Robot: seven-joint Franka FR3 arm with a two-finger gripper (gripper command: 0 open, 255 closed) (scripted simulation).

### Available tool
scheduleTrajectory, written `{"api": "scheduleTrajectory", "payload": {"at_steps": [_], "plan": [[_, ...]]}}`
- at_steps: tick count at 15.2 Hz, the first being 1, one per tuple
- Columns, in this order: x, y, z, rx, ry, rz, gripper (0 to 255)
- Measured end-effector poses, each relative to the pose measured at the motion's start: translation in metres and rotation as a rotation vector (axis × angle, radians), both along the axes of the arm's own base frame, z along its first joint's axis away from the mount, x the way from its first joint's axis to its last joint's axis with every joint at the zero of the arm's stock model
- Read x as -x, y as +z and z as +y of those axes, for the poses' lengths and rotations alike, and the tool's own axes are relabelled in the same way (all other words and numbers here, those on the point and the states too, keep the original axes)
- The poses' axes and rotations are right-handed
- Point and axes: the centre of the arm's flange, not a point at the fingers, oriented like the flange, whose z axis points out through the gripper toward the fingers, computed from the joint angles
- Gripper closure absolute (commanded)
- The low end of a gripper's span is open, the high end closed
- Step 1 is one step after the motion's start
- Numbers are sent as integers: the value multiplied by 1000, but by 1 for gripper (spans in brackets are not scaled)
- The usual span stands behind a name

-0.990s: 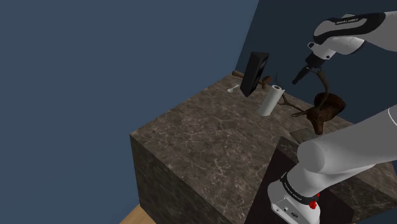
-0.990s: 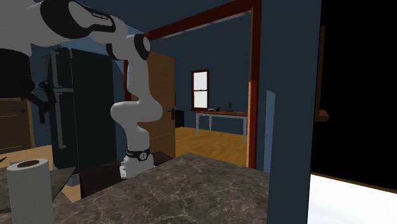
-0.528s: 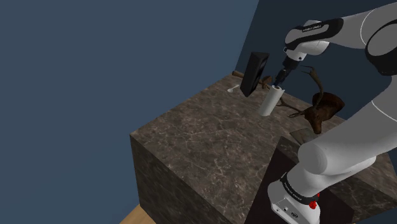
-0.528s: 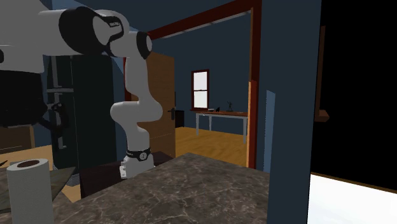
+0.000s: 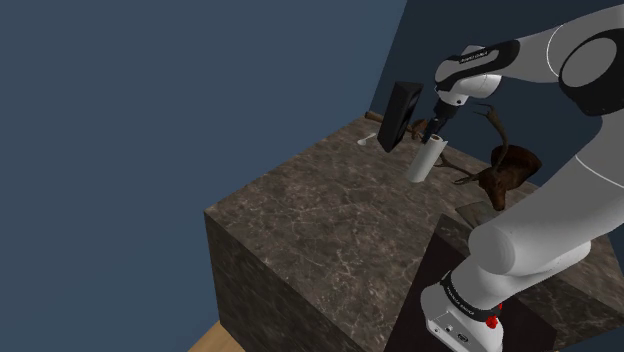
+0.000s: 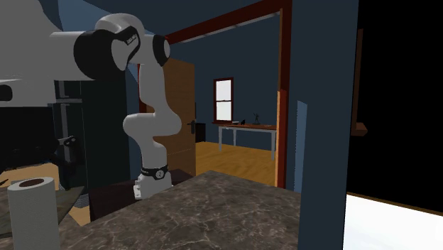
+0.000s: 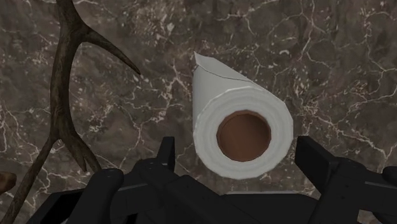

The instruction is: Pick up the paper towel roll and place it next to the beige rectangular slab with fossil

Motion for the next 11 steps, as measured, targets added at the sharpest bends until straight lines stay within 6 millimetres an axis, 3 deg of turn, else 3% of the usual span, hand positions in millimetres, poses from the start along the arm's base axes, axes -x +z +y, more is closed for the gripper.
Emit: {"api": "scheduleTrajectory", "payload": {"at_steps": [7,8,11], "plan": [[-1,-7,0,0,0,0,0],[-1,-7,0,0,0,0,255],[-1,-7,0,1,0,0,255]]}}
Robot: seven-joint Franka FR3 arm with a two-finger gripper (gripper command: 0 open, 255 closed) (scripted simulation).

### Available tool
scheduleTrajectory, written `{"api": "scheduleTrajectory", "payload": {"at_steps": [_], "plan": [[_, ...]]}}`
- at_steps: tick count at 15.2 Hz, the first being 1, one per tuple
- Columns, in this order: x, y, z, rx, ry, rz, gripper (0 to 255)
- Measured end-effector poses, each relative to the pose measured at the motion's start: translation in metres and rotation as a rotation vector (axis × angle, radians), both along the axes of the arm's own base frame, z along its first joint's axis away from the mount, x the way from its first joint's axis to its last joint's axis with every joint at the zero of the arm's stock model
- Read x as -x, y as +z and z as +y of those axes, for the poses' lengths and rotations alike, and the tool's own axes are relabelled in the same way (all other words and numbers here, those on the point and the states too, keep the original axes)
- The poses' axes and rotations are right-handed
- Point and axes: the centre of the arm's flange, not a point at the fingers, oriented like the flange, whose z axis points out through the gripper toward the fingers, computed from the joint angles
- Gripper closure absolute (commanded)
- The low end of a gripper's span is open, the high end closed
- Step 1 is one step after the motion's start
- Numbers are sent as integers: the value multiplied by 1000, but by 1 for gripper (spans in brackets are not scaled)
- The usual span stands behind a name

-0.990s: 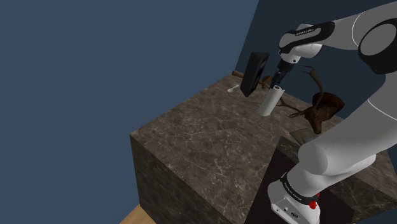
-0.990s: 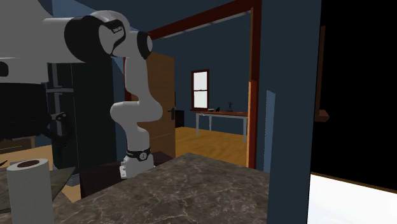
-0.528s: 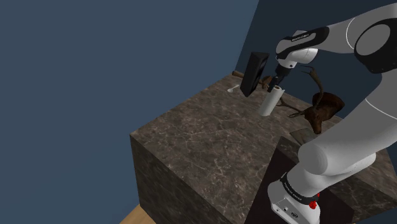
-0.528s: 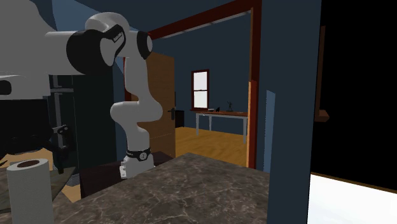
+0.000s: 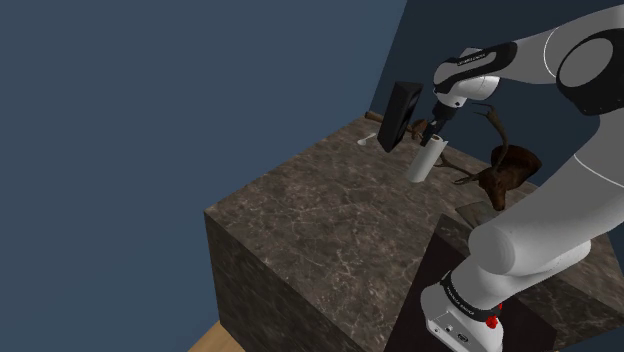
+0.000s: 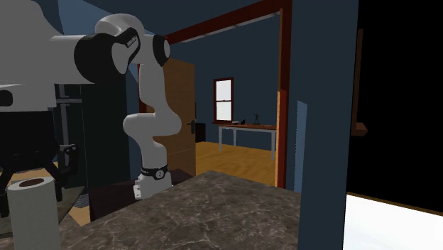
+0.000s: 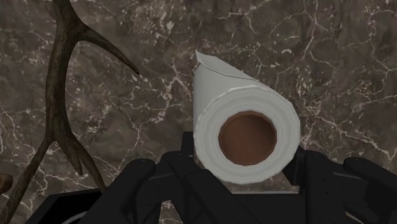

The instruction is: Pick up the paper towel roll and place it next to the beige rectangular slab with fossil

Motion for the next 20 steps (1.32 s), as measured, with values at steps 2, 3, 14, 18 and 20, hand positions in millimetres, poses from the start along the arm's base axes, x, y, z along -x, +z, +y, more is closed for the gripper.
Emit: {"api": "scheduleTrajectory", "payload": {"at_steps": [2,3,14,18,20], "plan": [[0,0,0,0,0,0,255],[0,0,0,0,0,0,255],[0,32,0,0,0,0,255],[0,52,-1,0,0,0,255],[0,63,0,0,0,0,255]]}}
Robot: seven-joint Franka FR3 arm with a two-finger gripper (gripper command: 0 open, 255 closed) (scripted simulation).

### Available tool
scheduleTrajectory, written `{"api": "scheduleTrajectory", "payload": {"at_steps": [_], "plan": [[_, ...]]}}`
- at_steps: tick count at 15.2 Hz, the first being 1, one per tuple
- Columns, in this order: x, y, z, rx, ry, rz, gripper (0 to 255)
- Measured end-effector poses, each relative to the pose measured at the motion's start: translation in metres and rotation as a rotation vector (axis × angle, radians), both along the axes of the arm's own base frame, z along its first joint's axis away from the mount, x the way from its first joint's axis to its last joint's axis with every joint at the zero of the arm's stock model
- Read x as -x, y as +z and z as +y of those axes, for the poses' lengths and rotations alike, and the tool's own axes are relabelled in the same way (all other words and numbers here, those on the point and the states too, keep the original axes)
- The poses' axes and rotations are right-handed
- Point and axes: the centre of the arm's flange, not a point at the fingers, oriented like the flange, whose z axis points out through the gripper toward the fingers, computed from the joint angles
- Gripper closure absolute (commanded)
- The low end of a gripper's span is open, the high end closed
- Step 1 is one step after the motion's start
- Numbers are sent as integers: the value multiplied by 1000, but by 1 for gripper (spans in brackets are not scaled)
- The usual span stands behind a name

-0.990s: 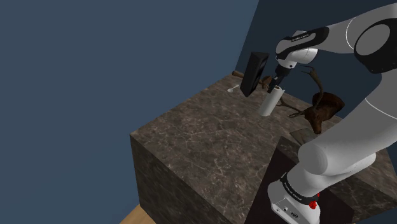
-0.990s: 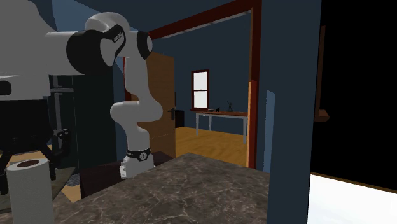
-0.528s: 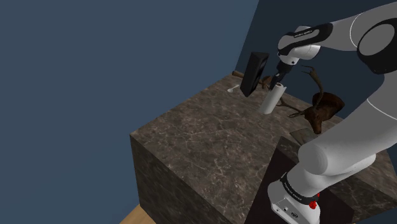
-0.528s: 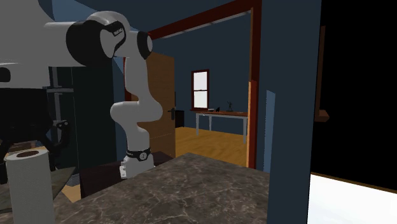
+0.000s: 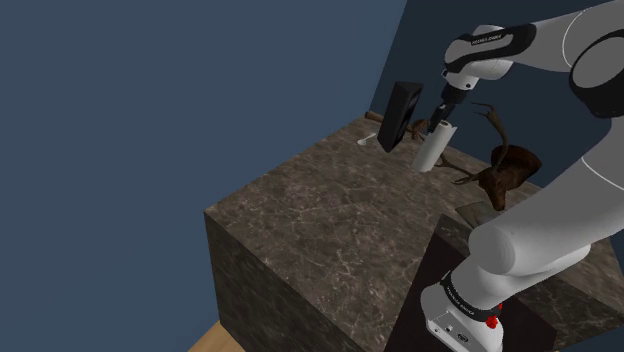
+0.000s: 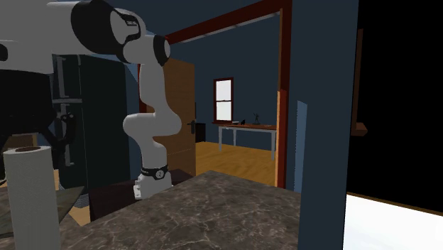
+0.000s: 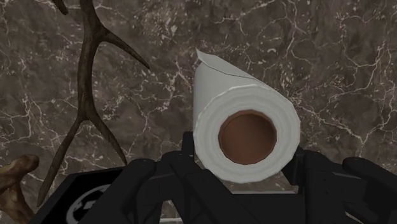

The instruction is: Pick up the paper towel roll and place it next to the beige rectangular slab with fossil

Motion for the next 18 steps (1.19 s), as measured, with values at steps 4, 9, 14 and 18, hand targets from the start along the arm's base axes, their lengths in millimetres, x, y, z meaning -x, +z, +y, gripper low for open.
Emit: {"api": "scheduleTrajectory", "payload": {"at_steps": [4,9,14,18], "plan": [[0,19,0,0,0,0,255],[0,48,-1,0,0,0,255],[0,74,1,0,0,0,255],[0,96,0,0,0,0,255]]}}
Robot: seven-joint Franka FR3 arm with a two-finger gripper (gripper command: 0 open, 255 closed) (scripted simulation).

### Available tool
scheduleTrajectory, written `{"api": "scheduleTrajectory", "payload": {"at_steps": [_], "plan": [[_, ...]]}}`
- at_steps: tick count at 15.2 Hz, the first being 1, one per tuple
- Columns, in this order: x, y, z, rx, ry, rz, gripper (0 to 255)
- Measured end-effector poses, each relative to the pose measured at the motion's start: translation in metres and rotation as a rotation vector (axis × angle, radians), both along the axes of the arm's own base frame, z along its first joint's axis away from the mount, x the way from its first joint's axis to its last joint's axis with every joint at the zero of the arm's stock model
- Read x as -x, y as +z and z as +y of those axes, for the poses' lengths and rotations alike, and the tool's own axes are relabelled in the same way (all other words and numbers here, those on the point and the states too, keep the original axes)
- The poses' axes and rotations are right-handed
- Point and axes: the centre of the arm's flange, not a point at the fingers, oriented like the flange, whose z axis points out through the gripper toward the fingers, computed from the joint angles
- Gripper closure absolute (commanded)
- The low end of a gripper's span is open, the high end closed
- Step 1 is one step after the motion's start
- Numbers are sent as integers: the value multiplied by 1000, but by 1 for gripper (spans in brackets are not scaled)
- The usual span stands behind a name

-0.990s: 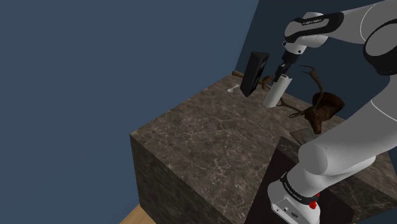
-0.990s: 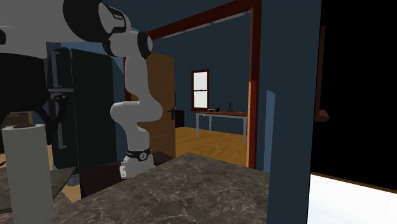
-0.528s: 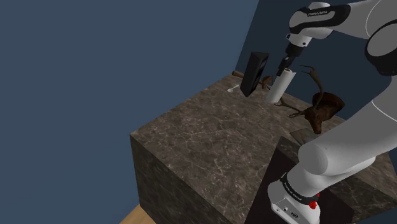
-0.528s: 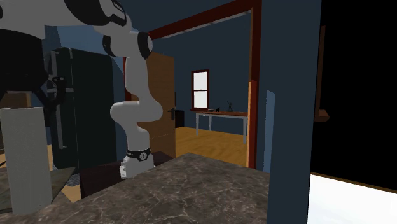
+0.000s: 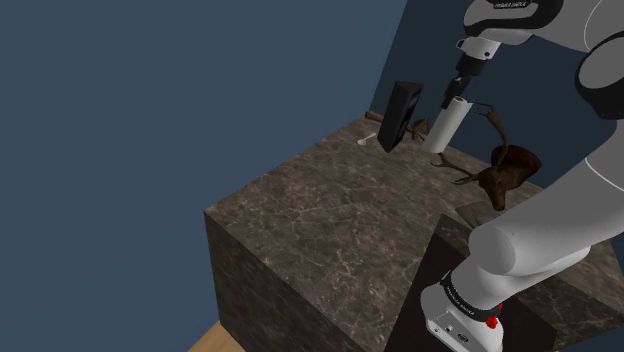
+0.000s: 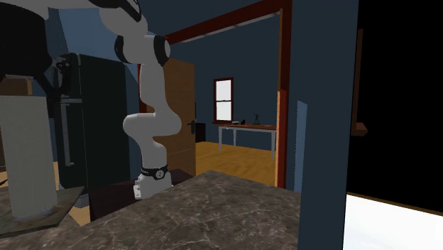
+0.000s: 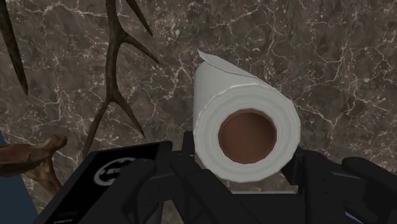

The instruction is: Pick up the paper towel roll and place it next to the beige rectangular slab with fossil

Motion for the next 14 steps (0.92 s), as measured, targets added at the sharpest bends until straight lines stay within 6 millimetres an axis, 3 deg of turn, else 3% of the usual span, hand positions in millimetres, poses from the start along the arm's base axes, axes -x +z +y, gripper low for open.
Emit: {"api": "scheduleTrajectory", "payload": {"at_steps": [14], "plan": [[0,74,0,0,0,0,255]]}}
